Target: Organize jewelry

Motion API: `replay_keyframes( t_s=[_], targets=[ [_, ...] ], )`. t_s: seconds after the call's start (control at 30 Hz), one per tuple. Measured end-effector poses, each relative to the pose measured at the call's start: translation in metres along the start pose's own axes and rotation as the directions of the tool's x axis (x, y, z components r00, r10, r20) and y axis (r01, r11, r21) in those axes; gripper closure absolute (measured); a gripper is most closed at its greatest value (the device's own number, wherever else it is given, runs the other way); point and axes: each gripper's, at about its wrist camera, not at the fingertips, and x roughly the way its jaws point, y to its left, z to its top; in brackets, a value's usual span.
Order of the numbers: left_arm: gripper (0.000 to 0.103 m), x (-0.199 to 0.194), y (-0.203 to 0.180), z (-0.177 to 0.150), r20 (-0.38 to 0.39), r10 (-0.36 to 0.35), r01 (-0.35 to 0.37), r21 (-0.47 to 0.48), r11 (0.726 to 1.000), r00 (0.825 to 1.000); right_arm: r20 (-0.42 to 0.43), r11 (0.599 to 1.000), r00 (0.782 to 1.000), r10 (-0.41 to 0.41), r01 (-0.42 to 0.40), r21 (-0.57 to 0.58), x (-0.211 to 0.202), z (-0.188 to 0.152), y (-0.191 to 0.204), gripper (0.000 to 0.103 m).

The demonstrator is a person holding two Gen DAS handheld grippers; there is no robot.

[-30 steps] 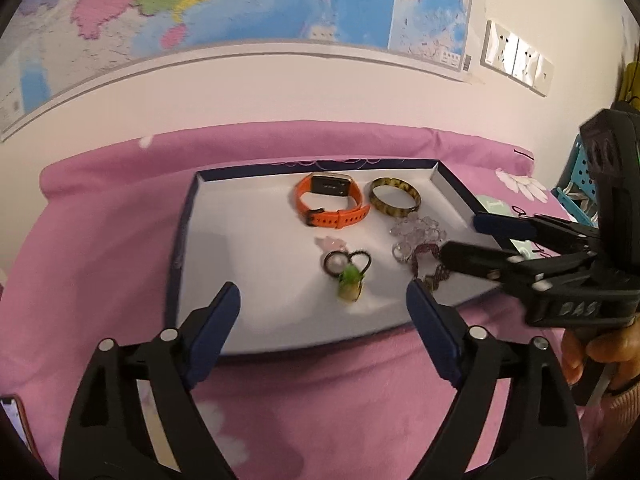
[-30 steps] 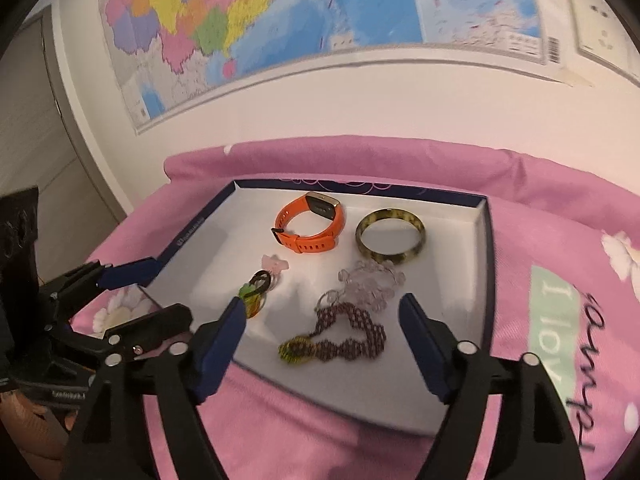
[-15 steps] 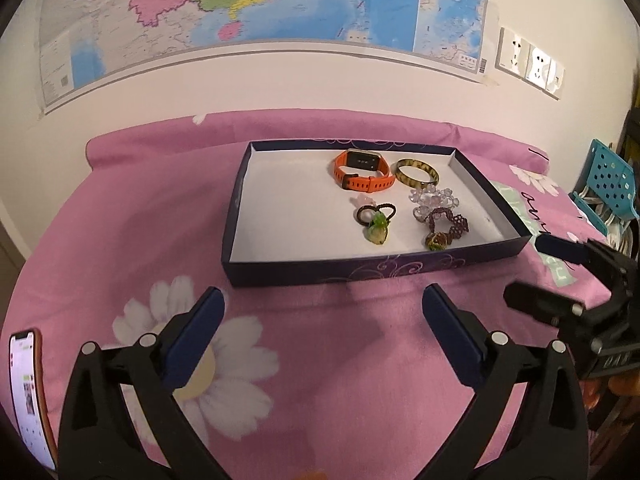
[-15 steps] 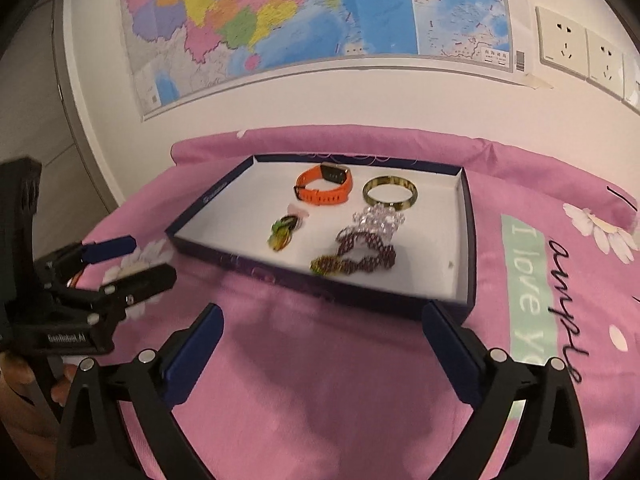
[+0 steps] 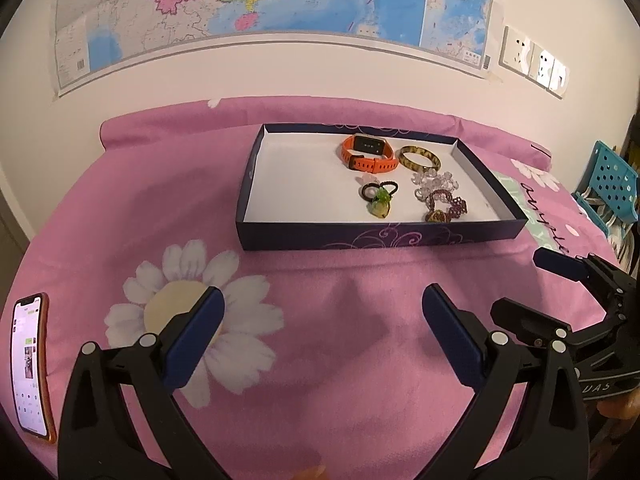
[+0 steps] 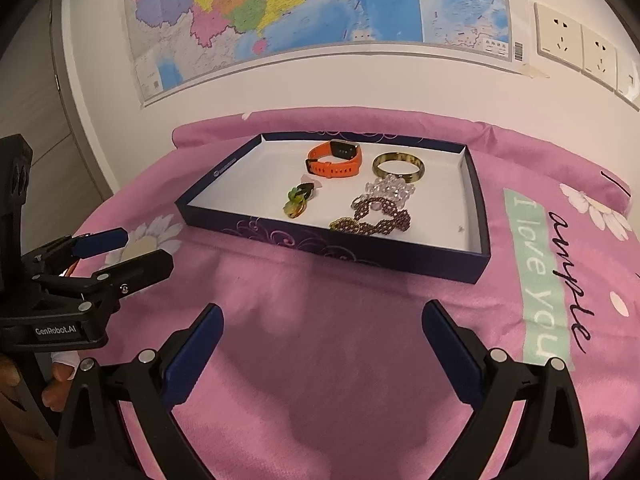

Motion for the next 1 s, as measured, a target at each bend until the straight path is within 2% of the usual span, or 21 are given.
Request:
replay_keyframes(
  t_s=[1.0],
  targets=[
    [0.005,-0.001,-0.005,-0.011,-0.018,0.004,-0.004,0.009,1.000,1.000,-0.004,1.000,1.000,-0.005,0.005,0.017,0.000,-0.006,0.006,0.007]
  ],
)
